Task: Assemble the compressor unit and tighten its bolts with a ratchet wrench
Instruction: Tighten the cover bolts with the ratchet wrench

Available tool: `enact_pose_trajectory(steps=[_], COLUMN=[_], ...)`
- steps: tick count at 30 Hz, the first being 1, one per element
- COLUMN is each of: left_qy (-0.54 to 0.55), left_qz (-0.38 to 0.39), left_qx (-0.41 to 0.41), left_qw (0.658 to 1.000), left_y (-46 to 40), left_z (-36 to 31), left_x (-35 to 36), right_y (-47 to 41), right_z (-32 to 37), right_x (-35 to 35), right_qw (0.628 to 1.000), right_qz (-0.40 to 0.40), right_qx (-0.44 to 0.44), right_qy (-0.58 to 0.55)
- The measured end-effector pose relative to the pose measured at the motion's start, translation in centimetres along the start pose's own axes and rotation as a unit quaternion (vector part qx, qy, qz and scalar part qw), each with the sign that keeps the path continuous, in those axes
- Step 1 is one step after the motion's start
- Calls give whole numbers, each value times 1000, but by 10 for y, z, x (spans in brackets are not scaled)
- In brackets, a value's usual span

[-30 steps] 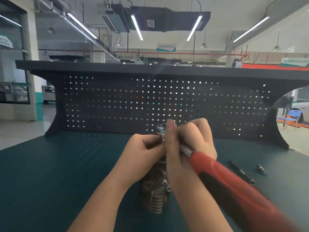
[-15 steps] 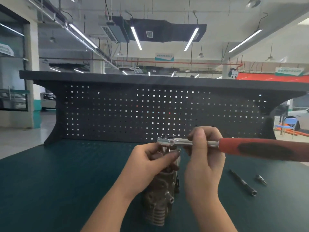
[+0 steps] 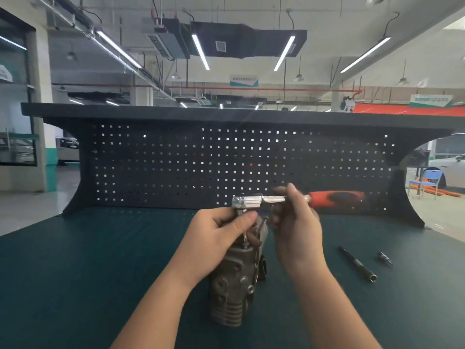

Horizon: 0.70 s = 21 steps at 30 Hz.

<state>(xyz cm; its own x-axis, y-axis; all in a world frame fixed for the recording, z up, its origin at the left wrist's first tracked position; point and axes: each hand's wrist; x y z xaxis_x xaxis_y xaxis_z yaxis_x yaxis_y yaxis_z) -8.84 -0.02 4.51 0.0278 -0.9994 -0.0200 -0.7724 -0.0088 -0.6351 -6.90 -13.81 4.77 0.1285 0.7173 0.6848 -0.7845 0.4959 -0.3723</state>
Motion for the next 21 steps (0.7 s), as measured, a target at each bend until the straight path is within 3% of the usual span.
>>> enact_pose_trajectory(steps=[1,2,3,5,6,9,11,12,13,14,15,17,18,19,20,21], left_qy=[2,6,11,20,21,29,22,21,29,40,44,28,22,20,23,27], left_qz=[2,1,-1,-3,-3,-9,-4,-3,0,3,3,-3,-7,-7,-7,-5], left_qx=[2,3,3,-2,-9,-3,35,42,33,17,6,2,6,14,19,19], left_qw=[1000,1000,1000,1000,1000,1000,999,999,999,999,999,1000,1000,1000,1000,999], left_y=[0,0,0,-1,-1,0,4,5,5,3,2,0,0,0,1,1], left_z=[0,0,1,1,1,-1,-2,-4,-3,-3,-1,1,3,4,5,4], left_x=[0,0,0,1,2,3,5,4,3,3,1,1,2,2,2,2], right_y=[-2,0,3,15,21,39,43,43,38,33,29,18,14,10,9,8], right_z=[-1,-1,-1,6,9,10,6,4,4,7,10,11,12,10,8,8], right_x=[0,1,1,4,4,9,11,10,9,9,6,1,-1,-2,-2,-1], right_qw=[997,995,998,992,972,849,745,718,720,758,819,953,990,998,995,996], right_qz=[11,7,-9,-29,-18,43,66,74,81,91,85,4,-14,-11,2,14], right_qx=[76,95,57,-121,-229,-478,-585,-608,-601,-560,-497,-283,-143,-25,34,27], right_qy=[-29,-43,-38,9,42,220,313,331,338,322,272,105,15,-57,-92,-87])
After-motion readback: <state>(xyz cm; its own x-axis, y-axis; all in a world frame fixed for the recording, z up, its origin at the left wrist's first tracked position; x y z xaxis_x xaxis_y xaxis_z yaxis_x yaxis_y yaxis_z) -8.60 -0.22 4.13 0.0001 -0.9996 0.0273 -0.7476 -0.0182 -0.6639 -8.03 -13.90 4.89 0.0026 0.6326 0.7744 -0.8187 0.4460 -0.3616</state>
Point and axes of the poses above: each hand's wrist, its own y-axis away from the middle knuckle, its own x-axis out of the palm, z = x × y, and after that the axes turned 13 degrees about -z, right-handed
